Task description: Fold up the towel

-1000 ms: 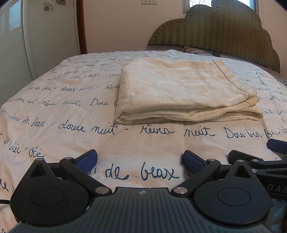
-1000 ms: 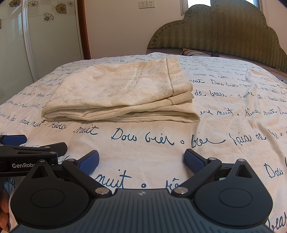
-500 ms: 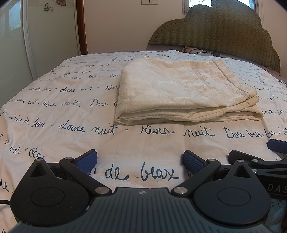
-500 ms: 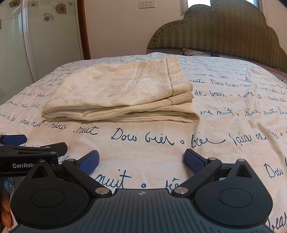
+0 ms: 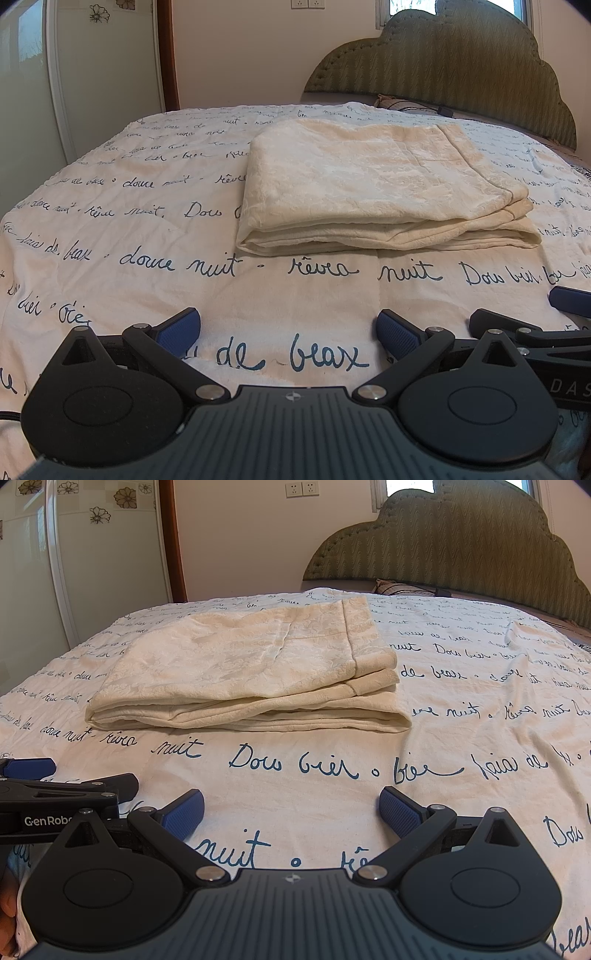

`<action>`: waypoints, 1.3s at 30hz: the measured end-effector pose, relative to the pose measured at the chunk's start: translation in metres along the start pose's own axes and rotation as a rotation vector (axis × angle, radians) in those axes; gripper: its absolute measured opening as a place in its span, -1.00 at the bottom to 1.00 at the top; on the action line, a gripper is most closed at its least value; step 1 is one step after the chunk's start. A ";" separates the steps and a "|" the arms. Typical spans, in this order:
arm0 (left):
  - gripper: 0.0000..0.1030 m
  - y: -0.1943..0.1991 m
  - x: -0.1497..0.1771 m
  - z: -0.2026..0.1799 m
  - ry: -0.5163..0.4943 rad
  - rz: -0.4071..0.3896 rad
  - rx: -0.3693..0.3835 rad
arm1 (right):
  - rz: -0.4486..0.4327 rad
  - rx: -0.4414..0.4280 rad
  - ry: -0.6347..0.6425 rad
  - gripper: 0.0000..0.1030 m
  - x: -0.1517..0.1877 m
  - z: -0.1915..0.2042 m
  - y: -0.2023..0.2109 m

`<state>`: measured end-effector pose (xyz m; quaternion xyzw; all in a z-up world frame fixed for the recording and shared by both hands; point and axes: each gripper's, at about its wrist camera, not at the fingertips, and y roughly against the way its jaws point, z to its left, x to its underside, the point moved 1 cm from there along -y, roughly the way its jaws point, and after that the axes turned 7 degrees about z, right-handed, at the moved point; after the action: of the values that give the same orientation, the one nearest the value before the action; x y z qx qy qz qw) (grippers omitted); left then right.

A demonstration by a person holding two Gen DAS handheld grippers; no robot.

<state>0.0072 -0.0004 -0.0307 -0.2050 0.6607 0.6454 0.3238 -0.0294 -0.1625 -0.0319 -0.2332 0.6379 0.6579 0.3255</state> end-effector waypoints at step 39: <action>1.00 -0.001 -0.001 0.002 -0.002 0.013 0.008 | 0.007 0.005 0.002 0.98 -0.001 0.001 0.001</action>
<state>0.0089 0.0010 -0.0304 -0.1988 0.6643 0.6452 0.3209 -0.0294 -0.1619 -0.0299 -0.2307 0.6407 0.6572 0.3231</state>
